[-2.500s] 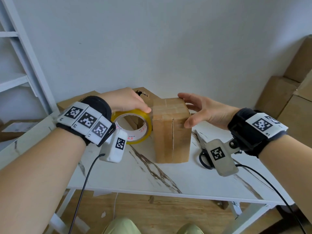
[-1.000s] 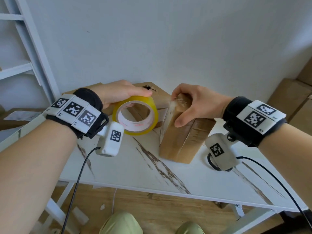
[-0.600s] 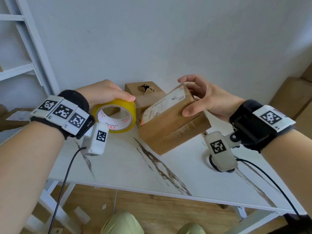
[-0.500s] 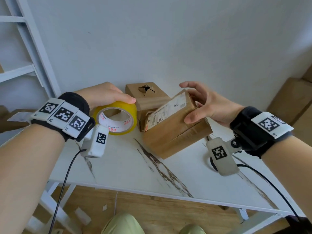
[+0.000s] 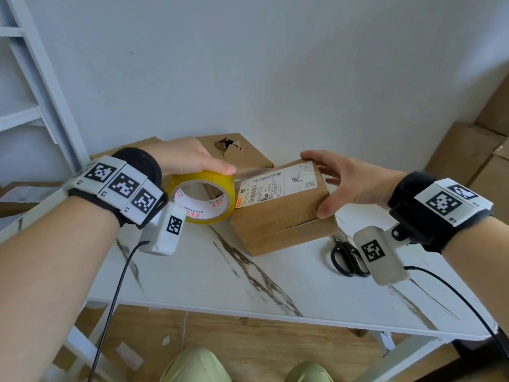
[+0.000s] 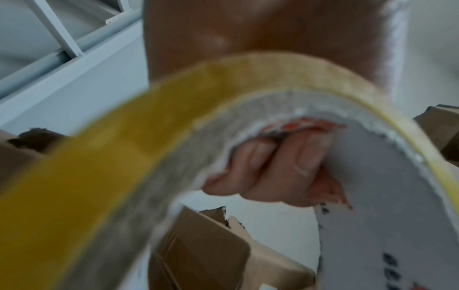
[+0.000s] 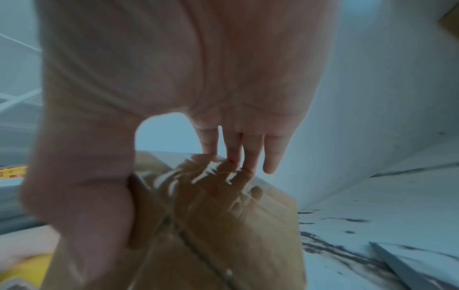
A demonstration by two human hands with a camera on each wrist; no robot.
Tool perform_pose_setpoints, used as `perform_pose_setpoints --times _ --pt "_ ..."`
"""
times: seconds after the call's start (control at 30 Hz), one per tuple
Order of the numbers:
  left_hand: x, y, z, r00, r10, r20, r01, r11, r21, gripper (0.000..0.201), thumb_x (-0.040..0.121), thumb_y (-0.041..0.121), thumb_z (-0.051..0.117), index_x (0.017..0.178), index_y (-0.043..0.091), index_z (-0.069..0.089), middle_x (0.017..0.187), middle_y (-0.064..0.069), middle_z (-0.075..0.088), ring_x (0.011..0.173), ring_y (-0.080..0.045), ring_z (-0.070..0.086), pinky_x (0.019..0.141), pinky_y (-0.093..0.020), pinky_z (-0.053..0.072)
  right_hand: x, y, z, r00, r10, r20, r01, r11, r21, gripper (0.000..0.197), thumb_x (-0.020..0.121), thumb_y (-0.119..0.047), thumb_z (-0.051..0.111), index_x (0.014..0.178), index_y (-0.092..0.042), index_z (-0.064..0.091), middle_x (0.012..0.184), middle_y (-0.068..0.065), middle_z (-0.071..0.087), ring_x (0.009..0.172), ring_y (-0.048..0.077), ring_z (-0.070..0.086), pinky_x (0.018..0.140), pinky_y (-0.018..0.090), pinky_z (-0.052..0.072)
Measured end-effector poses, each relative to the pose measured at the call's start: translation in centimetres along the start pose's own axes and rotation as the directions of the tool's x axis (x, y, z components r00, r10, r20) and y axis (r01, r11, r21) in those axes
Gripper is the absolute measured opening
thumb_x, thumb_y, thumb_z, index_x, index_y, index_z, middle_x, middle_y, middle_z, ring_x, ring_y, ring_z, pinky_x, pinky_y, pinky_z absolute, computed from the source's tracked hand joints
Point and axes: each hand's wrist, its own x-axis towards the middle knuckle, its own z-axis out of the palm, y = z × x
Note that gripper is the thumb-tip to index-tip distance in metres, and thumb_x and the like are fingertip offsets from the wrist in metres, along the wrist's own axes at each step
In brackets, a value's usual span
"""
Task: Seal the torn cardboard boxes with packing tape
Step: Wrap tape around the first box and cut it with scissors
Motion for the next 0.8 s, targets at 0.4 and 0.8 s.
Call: perform_pose_setpoints --times 0.4,0.8 --pt "0.4 0.2 -0.5 0.999 -0.026 0.044 0.024 0.999 0.035 0.041 0.078 0.052 0.065 0.068 0.013 0.071 0.074 -0.005 0.071 0.069 -0.020 0.063 0.078 -0.031 0.050 0.3 1.2 0.6 0.999 -0.042 0.016 0.040 0.993 0.114 0.096 0.031 -0.026 0.082 0.118 -0.039 0.046 0.132 -0.004 0.049 0.123 0.011 0.047 0.106 0.033 0.041" --pt "1.8 -0.1 2.2 0.986 -0.126 0.114 0.085 0.948 0.307 0.029 0.082 0.046 0.066 0.082 0.017 0.067 0.088 0.000 0.068 0.078 -0.013 0.062 0.068 -0.025 0.049 0.8 4.7 3.0 0.999 0.018 0.040 -0.022 0.996 0.089 0.092 0.043 -0.010 0.081 0.118 -0.042 0.038 0.127 -0.014 0.048 0.121 0.011 0.046 0.107 0.035 0.038"
